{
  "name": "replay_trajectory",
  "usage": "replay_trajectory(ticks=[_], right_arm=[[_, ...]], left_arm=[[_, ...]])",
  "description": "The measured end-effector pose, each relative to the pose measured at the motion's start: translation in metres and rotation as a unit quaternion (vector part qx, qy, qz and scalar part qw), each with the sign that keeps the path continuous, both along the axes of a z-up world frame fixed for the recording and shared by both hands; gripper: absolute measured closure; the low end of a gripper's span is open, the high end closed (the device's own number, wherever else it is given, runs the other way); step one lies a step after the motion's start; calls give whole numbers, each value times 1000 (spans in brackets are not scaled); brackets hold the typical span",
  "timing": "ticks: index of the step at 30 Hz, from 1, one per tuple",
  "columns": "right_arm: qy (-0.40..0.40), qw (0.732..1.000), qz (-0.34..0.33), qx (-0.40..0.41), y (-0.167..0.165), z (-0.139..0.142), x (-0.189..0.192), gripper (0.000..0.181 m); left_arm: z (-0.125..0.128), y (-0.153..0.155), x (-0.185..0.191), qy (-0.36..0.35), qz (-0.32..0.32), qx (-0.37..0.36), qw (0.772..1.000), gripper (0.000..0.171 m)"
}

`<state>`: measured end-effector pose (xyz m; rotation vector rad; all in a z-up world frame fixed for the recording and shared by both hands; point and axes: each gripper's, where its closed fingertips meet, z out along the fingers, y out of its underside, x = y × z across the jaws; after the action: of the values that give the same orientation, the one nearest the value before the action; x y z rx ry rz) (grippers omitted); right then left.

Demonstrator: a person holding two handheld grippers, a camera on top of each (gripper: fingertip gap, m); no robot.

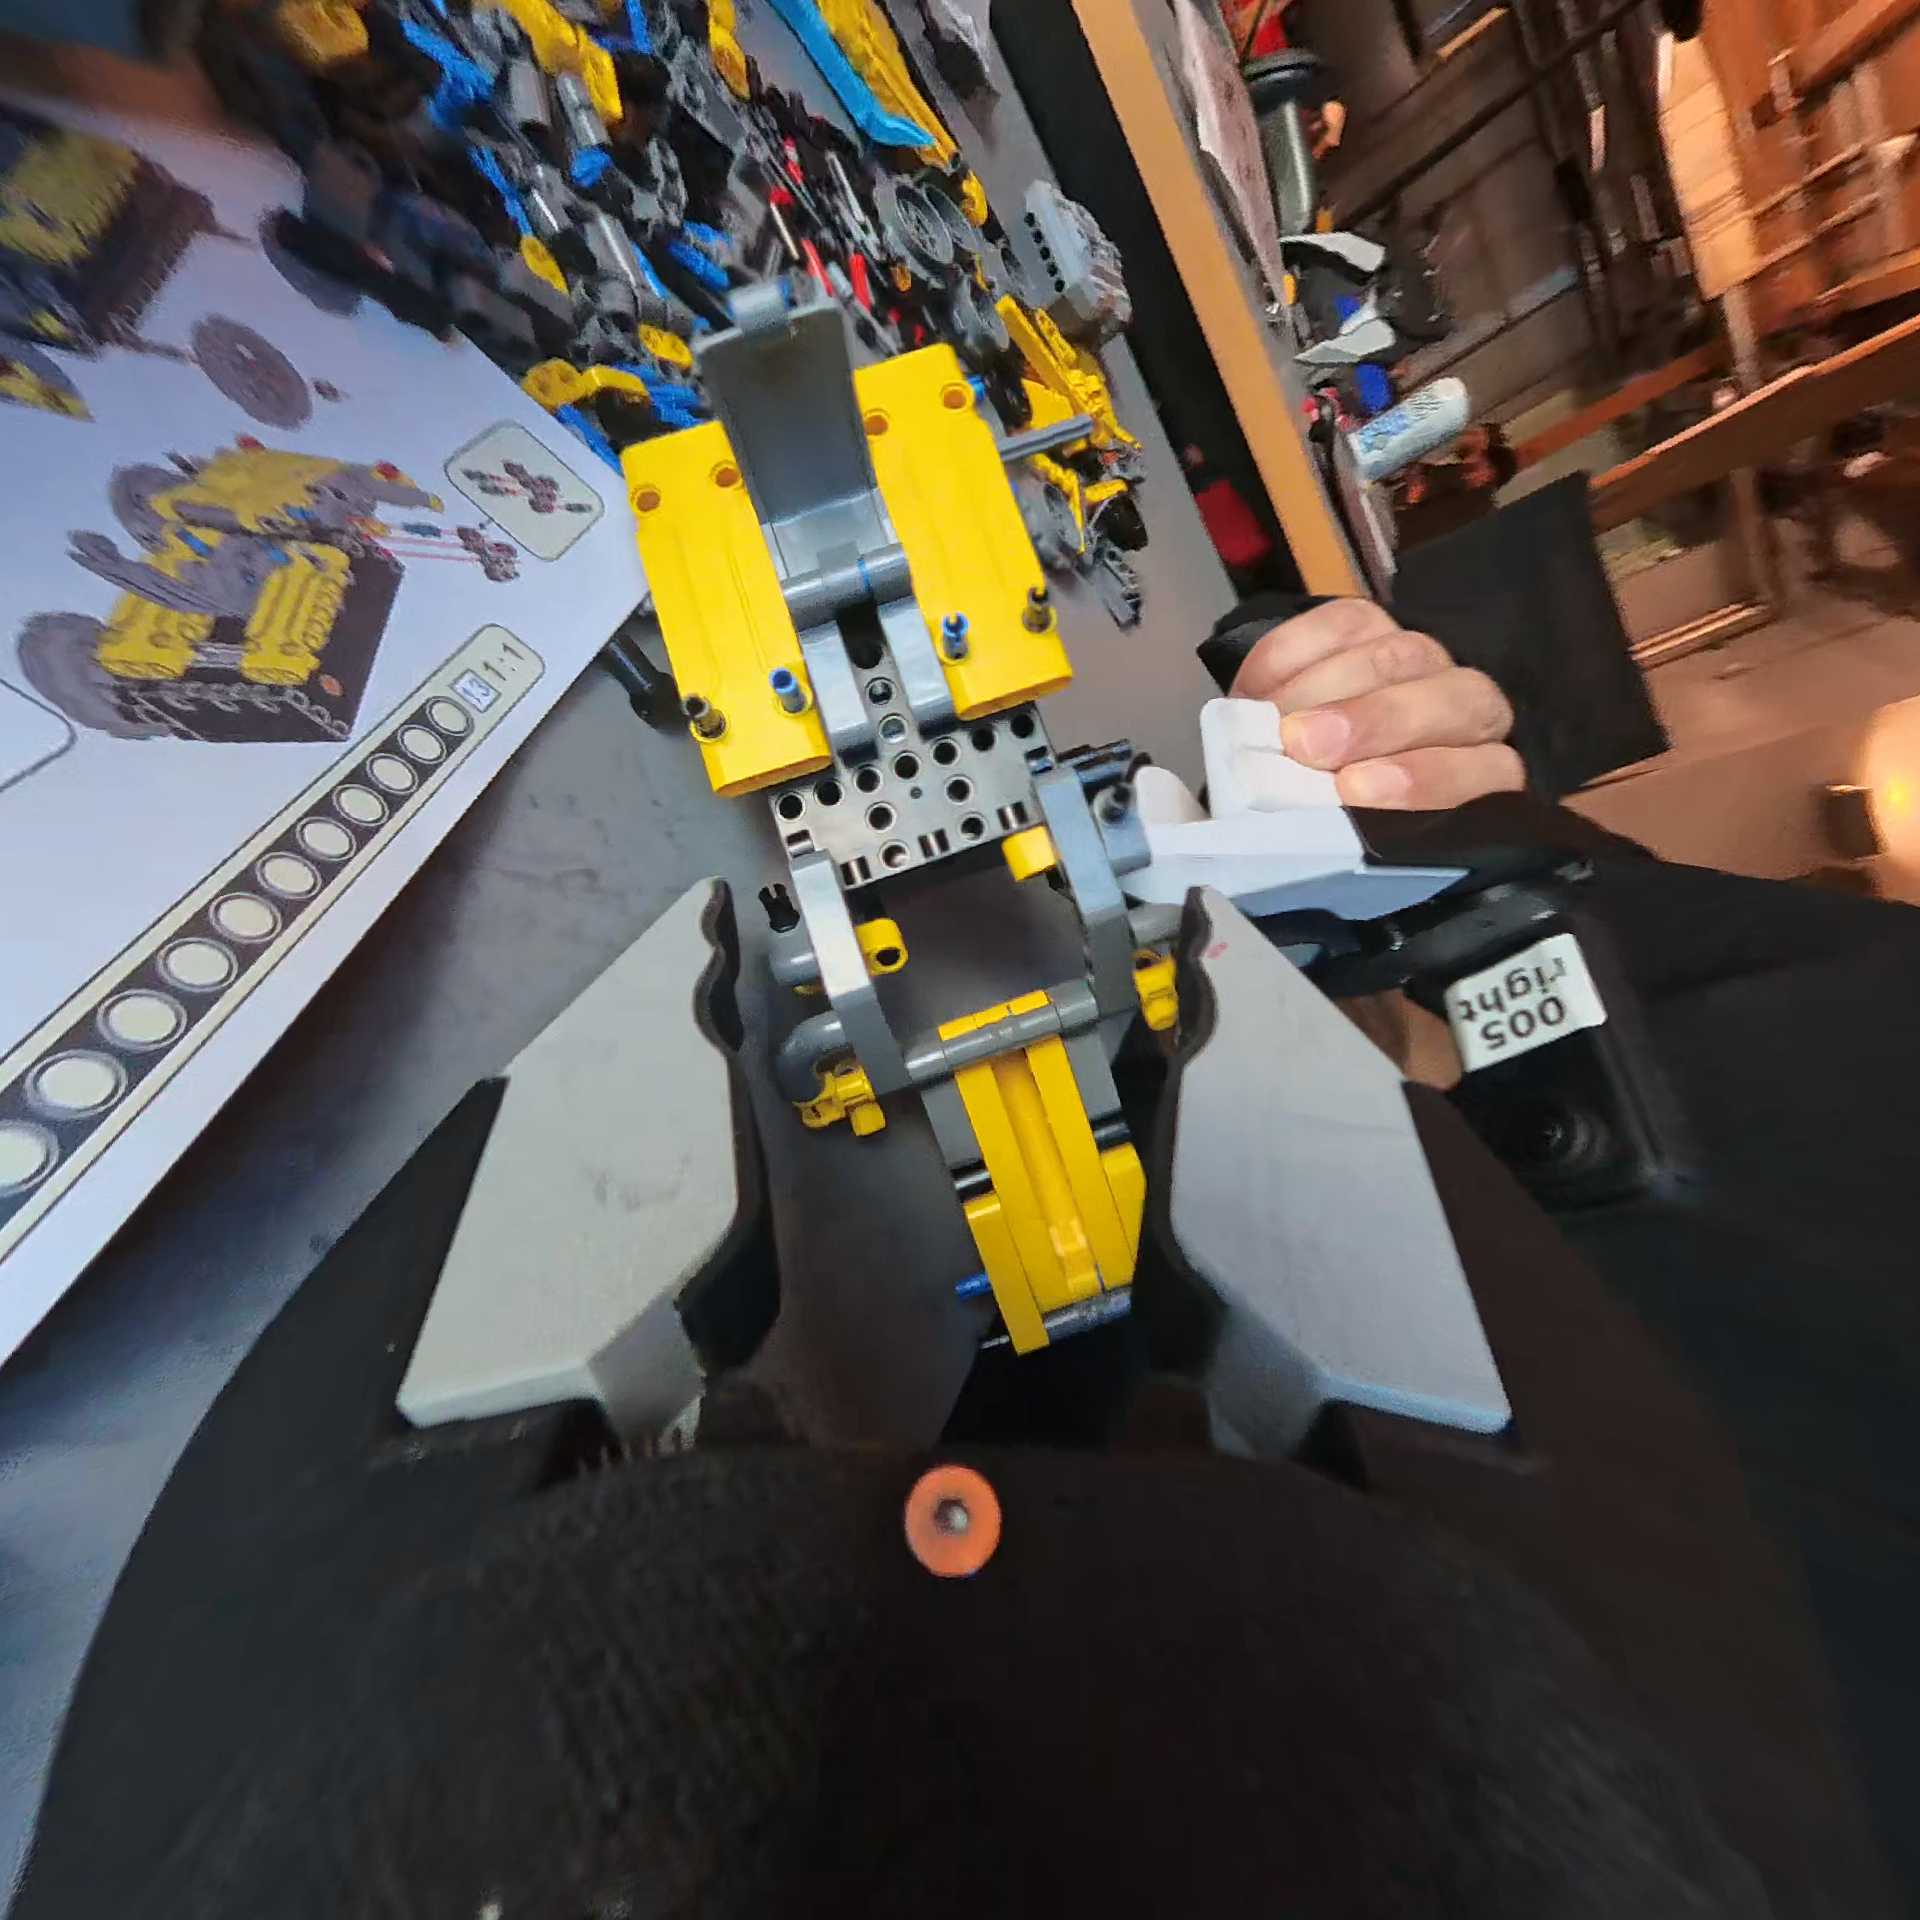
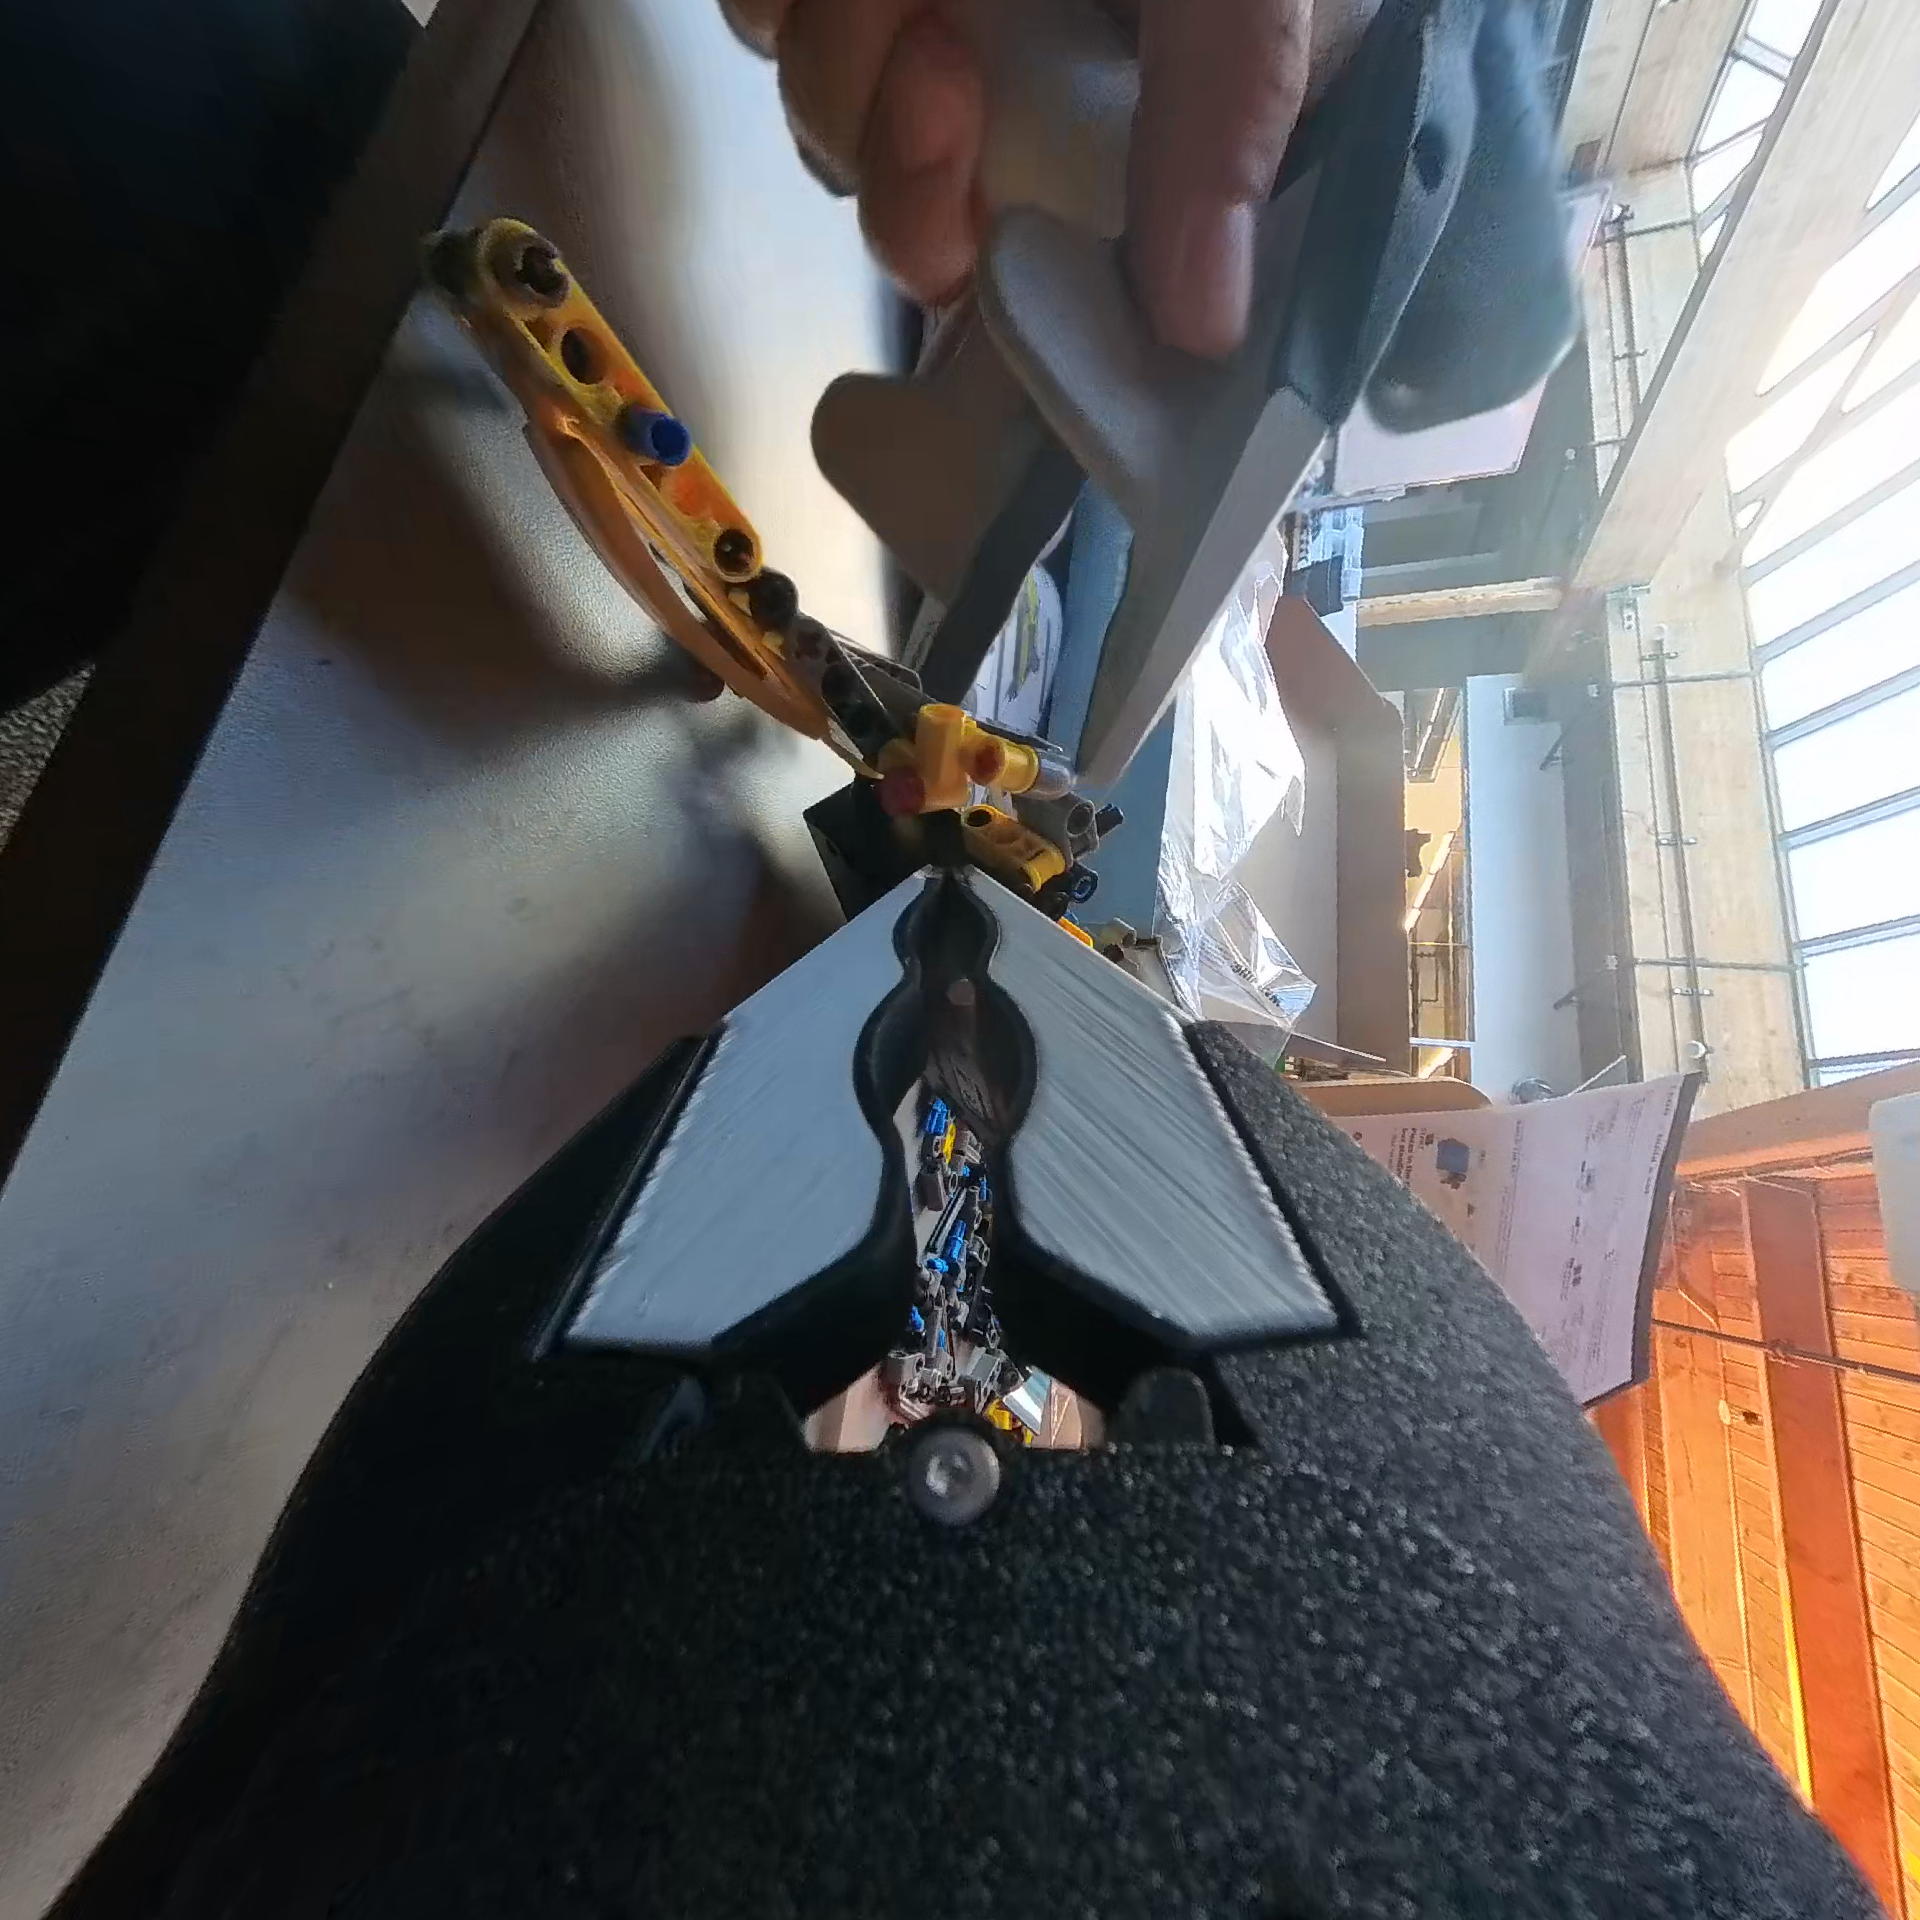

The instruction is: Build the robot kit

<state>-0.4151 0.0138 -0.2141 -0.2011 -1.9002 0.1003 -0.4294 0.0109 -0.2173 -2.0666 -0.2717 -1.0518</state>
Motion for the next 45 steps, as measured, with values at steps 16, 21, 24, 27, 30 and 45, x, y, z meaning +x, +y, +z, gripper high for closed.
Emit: replay_trajectory(ticks=[16,21,24,27,30,45], right_arm=[[1,1000,0,6,0,6,-10,181],[2,1000,7,10,0,7,-12,181],[2,1000,8,11,0,8,-15,181],[-4,1000,11,11,-2,8,-17,181],[-8,1000,15,9,-4,6,-18,181],[3,999,29,-41,-9,25,-5,181]], left_arm=[[15,-7,37,212,-33,23,977,95],[0,-12,25,300,-22,25,953,139],[2,-11,22,278,-11,42,960,145],[2,-9,20,251,3,43,967,138],[3,-7,16,278,15,50,959,129],[15,-19,21,70,-3,75,995,143]])
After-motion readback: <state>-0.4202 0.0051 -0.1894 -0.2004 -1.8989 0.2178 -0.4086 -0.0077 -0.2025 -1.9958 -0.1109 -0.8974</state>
